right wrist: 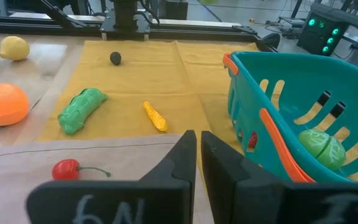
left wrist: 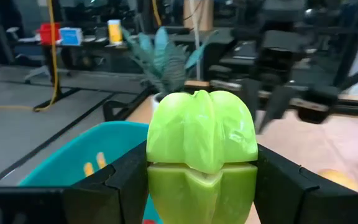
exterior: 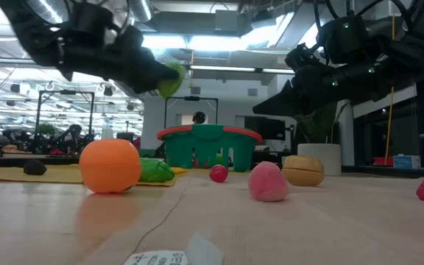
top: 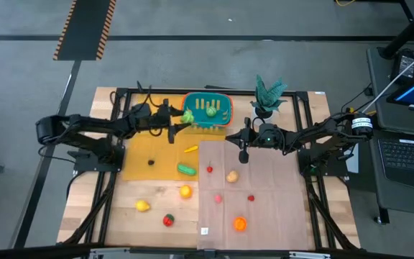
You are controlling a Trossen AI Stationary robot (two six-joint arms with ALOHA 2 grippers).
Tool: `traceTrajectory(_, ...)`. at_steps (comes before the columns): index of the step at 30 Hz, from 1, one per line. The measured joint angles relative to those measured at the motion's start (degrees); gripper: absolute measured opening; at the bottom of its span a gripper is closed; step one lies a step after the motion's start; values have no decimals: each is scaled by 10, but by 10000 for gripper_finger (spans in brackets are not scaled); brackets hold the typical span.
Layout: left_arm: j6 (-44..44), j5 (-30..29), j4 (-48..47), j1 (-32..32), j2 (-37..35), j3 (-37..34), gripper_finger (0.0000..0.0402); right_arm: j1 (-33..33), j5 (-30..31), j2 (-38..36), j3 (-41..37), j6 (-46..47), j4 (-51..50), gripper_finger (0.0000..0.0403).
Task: Pick and placing Produce into tupperware
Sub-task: Put the green starfruit into the blue basket
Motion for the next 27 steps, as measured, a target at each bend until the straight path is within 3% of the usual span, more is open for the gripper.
traceTrajectory(16,30,10,-26,78,161,153,218,0,0,0,0,0,-8,28)
traceTrajectory(27,36,59,-32,93,194,194,218,0,0,0,0,0,-13,28)
